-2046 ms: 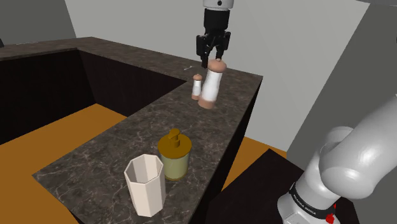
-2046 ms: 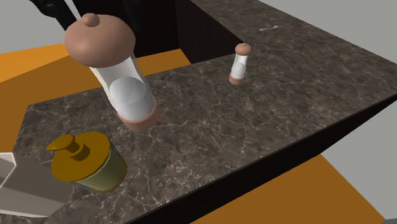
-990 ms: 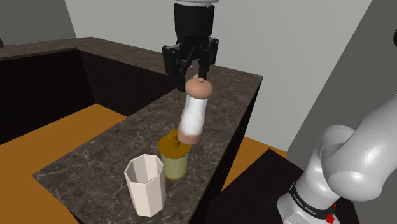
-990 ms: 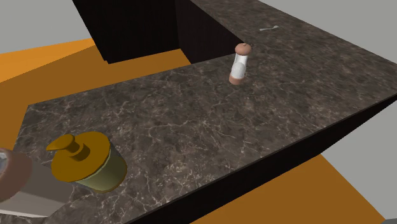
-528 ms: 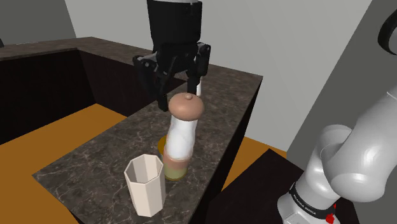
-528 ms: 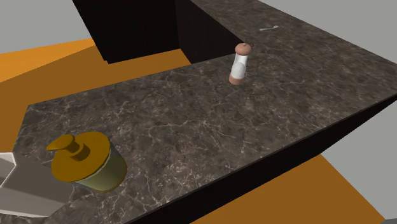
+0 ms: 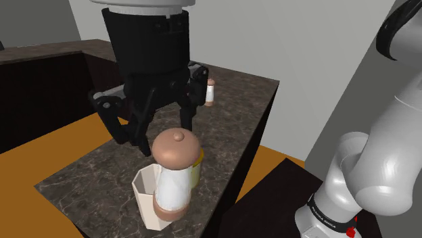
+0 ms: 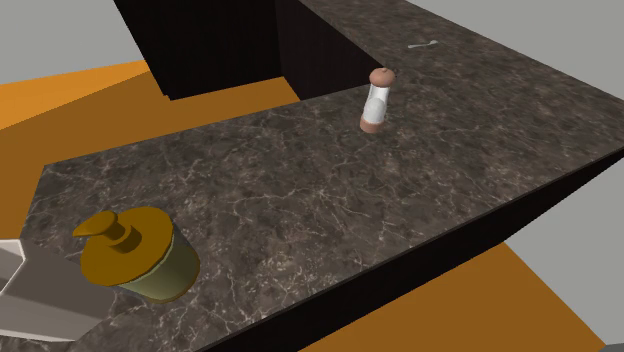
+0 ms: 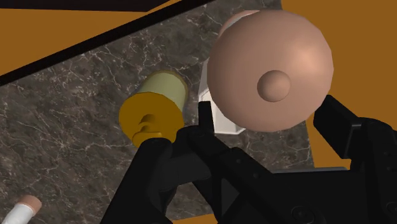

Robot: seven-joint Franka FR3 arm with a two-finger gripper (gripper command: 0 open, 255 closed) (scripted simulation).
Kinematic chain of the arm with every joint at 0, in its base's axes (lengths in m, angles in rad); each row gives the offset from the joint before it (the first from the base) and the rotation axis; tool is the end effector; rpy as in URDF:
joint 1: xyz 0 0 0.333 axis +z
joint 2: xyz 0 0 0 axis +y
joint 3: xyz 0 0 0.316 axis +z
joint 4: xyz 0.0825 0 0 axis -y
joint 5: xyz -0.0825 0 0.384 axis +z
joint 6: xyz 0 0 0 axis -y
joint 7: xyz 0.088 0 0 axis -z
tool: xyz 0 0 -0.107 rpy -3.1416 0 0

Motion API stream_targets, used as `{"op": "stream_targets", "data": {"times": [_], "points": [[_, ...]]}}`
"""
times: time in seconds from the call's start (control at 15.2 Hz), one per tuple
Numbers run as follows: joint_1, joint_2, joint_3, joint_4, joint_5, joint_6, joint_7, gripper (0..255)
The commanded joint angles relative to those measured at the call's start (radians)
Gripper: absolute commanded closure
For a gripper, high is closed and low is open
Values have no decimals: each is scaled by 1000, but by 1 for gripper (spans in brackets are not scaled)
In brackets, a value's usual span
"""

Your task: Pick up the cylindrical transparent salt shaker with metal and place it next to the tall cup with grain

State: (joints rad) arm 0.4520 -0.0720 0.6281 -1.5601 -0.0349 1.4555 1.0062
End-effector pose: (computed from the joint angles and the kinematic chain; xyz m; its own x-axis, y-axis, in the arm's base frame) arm 0.2394 0.4666 0.6510 0.9967 0.0700 0.0405 0.0666 -0.9946 0.0801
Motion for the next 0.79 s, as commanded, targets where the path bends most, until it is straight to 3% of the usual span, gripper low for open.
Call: {"op": "stream_targets", "data": {"times": [0.0,0.73], "points": [[1,-7,0,-34,5,29,3,255],[0,-48,-8,-222,27,184,-6,255]]}}
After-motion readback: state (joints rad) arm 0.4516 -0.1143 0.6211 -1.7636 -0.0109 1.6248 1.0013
